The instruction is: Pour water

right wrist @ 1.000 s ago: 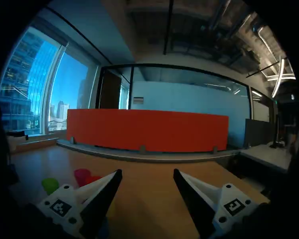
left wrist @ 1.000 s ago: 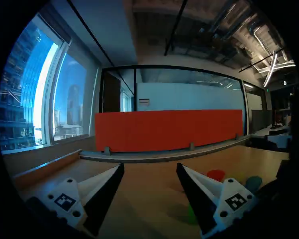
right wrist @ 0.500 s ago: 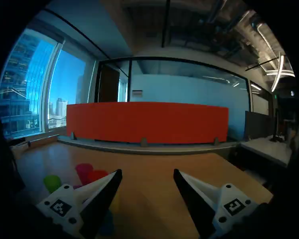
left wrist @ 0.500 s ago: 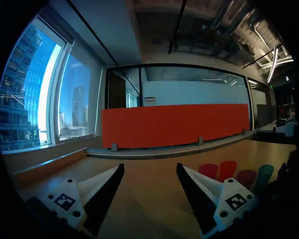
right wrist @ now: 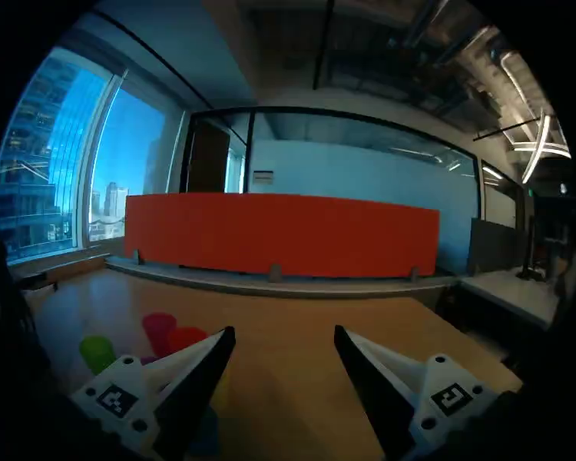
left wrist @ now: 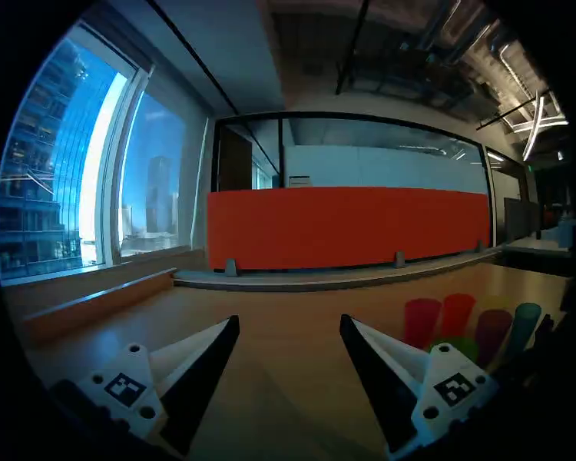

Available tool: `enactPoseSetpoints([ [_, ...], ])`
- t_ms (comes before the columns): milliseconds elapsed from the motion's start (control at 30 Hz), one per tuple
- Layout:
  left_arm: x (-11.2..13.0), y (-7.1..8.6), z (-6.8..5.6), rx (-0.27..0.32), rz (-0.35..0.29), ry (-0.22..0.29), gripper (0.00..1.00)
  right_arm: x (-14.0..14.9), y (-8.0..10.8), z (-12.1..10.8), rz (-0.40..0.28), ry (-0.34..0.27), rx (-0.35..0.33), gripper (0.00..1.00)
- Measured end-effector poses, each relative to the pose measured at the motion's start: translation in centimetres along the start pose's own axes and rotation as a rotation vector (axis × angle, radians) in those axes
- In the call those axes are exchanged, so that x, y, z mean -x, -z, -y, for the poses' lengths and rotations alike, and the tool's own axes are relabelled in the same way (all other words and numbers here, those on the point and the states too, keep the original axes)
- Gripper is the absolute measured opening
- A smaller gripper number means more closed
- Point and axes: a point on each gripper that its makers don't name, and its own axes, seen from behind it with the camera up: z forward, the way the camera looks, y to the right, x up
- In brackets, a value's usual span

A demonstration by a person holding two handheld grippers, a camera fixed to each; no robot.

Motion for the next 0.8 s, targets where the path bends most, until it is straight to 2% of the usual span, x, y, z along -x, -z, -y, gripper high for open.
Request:
enactPoseSetpoints([
  [300,1.1,-0.3,0.4,0.003,0.018,0.031,0.97,-0.2,-0.2,-0.6,0.001,0.001,0.018,1.0],
  [800,1.7,-0.5,0.5,0.006,0.019,0.021,0.97,0.1,-0.5,-0.6,0.003,-0.004,0.019,1.0],
])
